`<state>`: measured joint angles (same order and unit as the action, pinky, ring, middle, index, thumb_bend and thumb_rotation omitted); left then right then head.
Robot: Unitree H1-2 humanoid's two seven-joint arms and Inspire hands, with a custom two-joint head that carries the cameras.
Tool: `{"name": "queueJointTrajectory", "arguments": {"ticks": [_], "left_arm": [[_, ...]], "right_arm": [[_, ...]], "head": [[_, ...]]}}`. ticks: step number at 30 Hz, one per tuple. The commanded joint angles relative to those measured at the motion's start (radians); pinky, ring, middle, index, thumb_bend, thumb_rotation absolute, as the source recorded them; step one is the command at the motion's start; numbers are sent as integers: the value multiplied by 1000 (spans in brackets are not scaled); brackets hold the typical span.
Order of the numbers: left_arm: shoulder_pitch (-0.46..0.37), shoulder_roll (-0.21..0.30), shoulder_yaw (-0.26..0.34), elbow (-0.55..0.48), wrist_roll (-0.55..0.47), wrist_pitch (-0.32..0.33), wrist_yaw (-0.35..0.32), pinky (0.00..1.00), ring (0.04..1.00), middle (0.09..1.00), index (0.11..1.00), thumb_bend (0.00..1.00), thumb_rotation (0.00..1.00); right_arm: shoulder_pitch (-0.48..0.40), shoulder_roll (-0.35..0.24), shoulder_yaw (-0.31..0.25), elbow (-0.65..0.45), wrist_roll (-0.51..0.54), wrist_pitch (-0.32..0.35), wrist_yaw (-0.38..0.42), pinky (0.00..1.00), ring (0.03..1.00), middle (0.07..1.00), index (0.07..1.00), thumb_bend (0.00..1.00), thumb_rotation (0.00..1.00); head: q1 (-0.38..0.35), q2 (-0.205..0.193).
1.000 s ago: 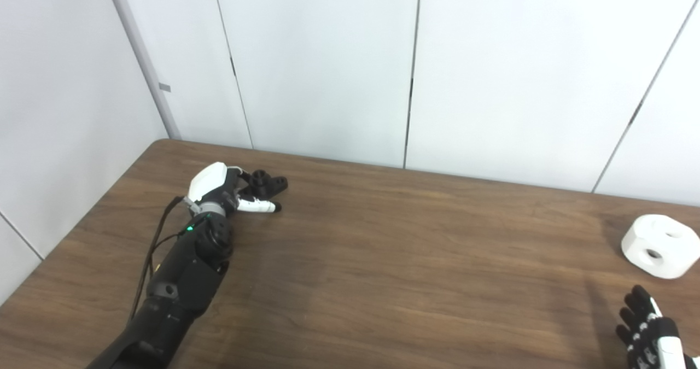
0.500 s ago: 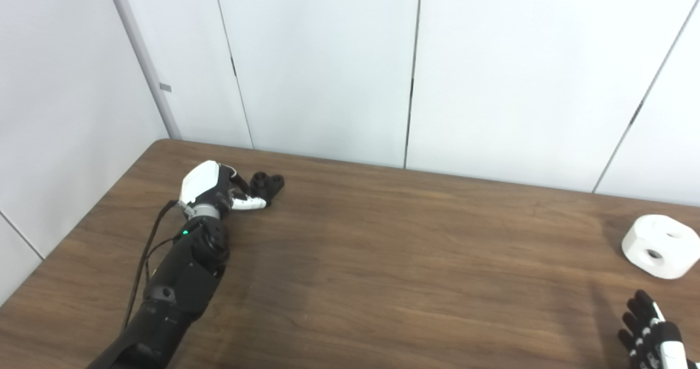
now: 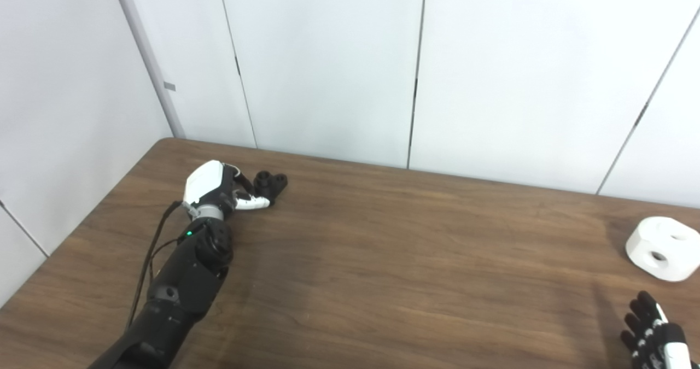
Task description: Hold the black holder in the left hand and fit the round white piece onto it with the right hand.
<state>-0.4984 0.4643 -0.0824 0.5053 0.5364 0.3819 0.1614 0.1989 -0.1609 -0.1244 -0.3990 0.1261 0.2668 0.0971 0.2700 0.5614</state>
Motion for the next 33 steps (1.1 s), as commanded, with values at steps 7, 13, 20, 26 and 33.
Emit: {"name": "queueJointTrajectory", "arguments": {"ticks": [7, 13, 20, 26, 33], "left_arm": [[12, 29, -36, -101, -3, -10, -88, 1000, 884, 766, 486, 519, 44], [58, 32, -60, -205, -1, 8, -154, 1000, 894, 772, 486, 520, 46], [118, 26, -97, -348, 18, 23, -221, 1000, 909, 785, 487, 518, 44], [161, 24, -158, -453, 63, -7, -251, 1000, 890, 775, 487, 518, 43], [202, 14, -228, -582, 146, -46, -268, 994, 870, 771, 486, 519, 45]], "right_arm": [[-16, -3, 0, -38, 0, -11, -6, 1000, 1000, 1000, 1000, 524, 1000], [-22, 7, 13, -40, -15, -2, -13, 1000, 1000, 1000, 1000, 496, 1000], [-36, 11, 31, -28, -40, -3, -25, 1000, 1000, 1000, 1000, 484, 1000], [-45, 19, 41, -16, -51, -14, -33, 1000, 1000, 1000, 1000, 491, 1000], [-49, 17, 41, -26, -63, -2, -36, 1000, 1000, 996, 1000, 516, 1000]], "head": [[-12, 5], [-24, 6], [-55, 10], [-82, 17], [-127, 32]]}}
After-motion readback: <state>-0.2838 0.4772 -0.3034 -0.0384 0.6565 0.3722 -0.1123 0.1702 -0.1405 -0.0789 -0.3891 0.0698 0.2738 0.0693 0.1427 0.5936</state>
